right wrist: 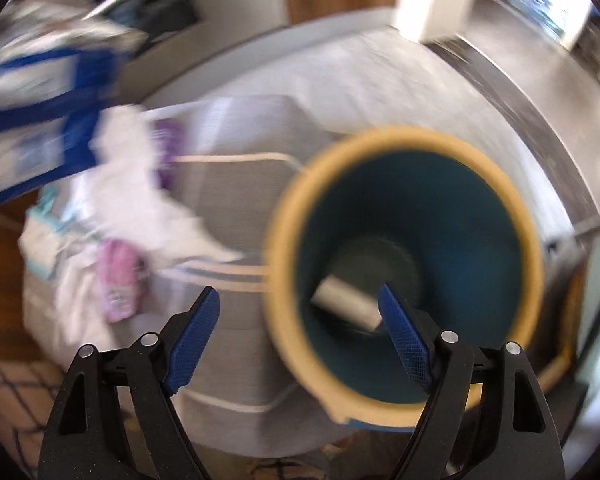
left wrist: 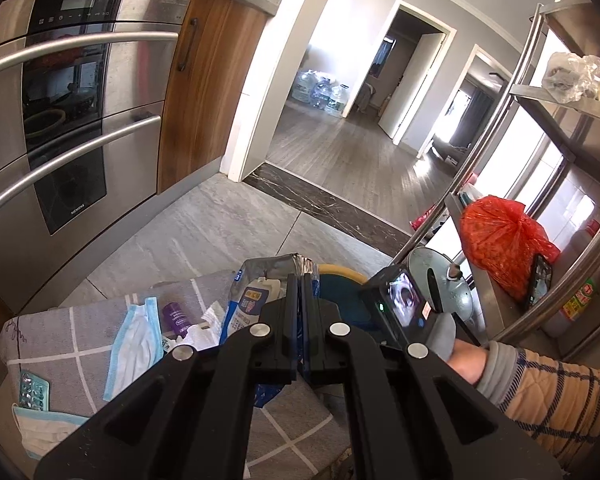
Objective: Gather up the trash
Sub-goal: 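Drop the medicine box into the bin with the right tool while the left tool drops the wipes pack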
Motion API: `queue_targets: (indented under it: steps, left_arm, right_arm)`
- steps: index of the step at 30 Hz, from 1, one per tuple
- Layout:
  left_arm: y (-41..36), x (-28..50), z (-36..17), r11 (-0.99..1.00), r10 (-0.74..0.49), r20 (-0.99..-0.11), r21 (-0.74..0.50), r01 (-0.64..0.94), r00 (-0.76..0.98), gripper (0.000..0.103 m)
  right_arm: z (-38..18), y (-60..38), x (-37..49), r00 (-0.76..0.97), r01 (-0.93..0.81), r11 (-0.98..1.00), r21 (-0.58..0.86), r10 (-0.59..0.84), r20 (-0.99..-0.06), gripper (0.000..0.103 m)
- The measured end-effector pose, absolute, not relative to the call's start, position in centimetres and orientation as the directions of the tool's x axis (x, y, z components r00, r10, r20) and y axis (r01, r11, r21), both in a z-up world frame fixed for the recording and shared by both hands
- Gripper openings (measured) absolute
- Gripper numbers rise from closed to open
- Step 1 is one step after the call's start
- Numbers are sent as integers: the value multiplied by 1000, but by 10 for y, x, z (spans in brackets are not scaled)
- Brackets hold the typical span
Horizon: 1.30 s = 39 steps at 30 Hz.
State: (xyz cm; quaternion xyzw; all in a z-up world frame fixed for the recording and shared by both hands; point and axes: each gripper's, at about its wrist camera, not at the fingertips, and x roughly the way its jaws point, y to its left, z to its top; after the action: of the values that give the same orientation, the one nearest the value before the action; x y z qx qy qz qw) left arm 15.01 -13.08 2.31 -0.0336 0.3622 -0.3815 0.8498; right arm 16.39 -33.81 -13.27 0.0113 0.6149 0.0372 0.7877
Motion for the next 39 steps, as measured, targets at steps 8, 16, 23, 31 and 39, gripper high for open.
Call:
queue_targets:
  steps: [8, 16, 23, 31, 39]
  left_arm:
    - [-128, 152, 22, 710, -671, -590, -336, 618, 450, 1]
    - [-122, 153, 18, 717, -666, -594, -343, 607, 451, 1]
    - [-144, 155, 17, 689, -682, -604, -341, 640, 412, 1]
    - [-201, 148, 12, 599, -730, -609, -356, 717, 308, 1]
    - [-289, 157, -26, 535, -730, -659, -384, 752, 183, 1]
  right_arm:
    - [-123, -282, 162, 267, -251, 955, 159, 226, -937, 57]
    - [-133, -260, 176, 266, -282, 946, 159, 236, -935, 46]
    - [-119, -292, 171, 250, -205, 978, 43, 95, -964, 45]
    - [-100, -407, 172, 226, 92, 961, -262, -277, -934, 47]
    - [-141, -461, 166, 72, 218, 949, -226, -247, -966, 49]
